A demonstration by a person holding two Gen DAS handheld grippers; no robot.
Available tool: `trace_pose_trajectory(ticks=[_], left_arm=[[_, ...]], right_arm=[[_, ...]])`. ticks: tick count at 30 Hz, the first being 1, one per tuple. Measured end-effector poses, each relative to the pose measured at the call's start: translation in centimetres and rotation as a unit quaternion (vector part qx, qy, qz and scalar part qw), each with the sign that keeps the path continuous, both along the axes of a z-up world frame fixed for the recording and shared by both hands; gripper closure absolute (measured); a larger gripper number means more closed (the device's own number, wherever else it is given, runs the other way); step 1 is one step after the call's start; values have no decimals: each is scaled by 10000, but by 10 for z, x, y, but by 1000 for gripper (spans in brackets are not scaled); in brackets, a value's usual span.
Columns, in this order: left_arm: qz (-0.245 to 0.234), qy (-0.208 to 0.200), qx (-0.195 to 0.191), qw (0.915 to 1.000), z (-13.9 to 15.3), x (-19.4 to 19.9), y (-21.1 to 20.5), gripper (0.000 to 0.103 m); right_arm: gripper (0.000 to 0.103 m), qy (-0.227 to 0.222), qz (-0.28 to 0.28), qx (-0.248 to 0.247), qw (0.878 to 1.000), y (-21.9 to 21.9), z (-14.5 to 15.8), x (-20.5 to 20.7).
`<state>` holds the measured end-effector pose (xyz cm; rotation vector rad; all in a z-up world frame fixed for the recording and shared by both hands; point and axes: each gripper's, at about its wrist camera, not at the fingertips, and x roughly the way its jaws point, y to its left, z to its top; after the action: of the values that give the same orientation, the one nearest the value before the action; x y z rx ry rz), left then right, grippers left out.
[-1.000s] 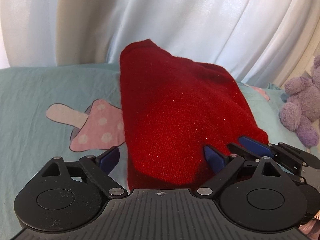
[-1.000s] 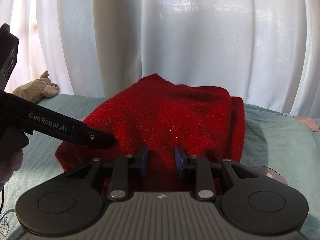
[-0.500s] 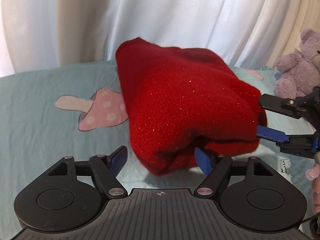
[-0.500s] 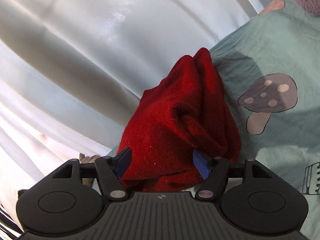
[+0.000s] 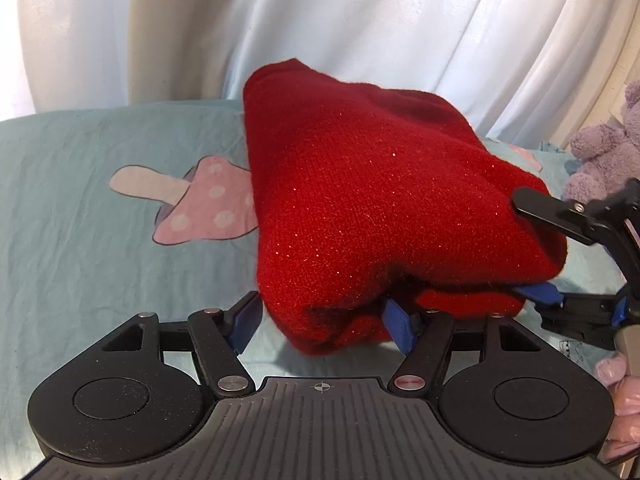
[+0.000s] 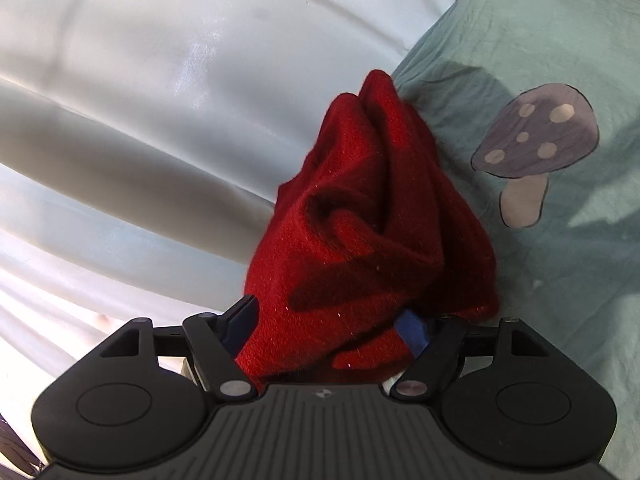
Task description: Fold small clothes
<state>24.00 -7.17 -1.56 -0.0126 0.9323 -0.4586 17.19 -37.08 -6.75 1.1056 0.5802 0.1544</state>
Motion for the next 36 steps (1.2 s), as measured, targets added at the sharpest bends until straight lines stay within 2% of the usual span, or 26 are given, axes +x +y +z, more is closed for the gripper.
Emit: trace_pose_trajectory(ticks=[2, 4, 6, 8, 9, 11, 13, 15, 18, 20, 23, 24, 27, 32, 36], left_arm=[[34, 2, 50, 10000, -1, 0, -1, 36], [41, 17, 7, 10000, 1, 1, 2, 42], [31, 73, -111, 9999, 6, 0, 8, 52], [2, 67, -127, 9999, 11, -2, 13, 58], [-15, 75, -118, 9999, 14, -3, 16, 58], [-31, 138, -243, 9996, 21, -4, 23, 56], [-52, 161, -371, 9992, 30, -6, 30, 52], [-51, 43, -617, 9981, 42, -6, 39, 35], [70, -84, -863, 9962, 55, 3, 47, 31], [44, 35, -907, 9959, 55, 18, 44, 29], [12, 393, -865, 9955, 45, 36, 35, 27], [-44, 456, -863, 9952, 41, 39, 31, 25], [-79, 440, -850, 9954, 36, 42, 23, 21], [-192, 534, -739, 9957, 28, 44, 8, 19], [-293, 403, -498, 9975, 28, 42, -1, 18]], right_arm=[[54, -12, 19, -45, 10000, 3, -2, 13], [71, -11, 85, -261, 9996, 6, 1, 20], [75, -196, 77, -832, 9963, 10, 15, 18], [81, -418, -19, -1170, 9923, 10, 26, 10], [91, -398, -65, -1319, 9904, 9, 29, 7], [91, -191, -25, -1628, 9865, 6, 24, 6], [90, 184, 130, -1692, 9853, 2, 8, 9], [88, 134, 207, -1808, 9832, 3, 9, 7], [88, 100, 349, -2007, 9790, 3, 18, 7], [85, 75, 429, -2040, 9780, 1, 20, 6], [72, -67, 532, -2313, 9714, 0, 30, -2], [63, -94, 566, -2375, 9697, -3, 35, -5], [51, -188, 532, -2388, 9694, -16, 50, -14], [45, -264, 232, -2458, 9687, -34, 66, -4], [46, -161, 500, -2685, 9619, -25, 63, 28]])
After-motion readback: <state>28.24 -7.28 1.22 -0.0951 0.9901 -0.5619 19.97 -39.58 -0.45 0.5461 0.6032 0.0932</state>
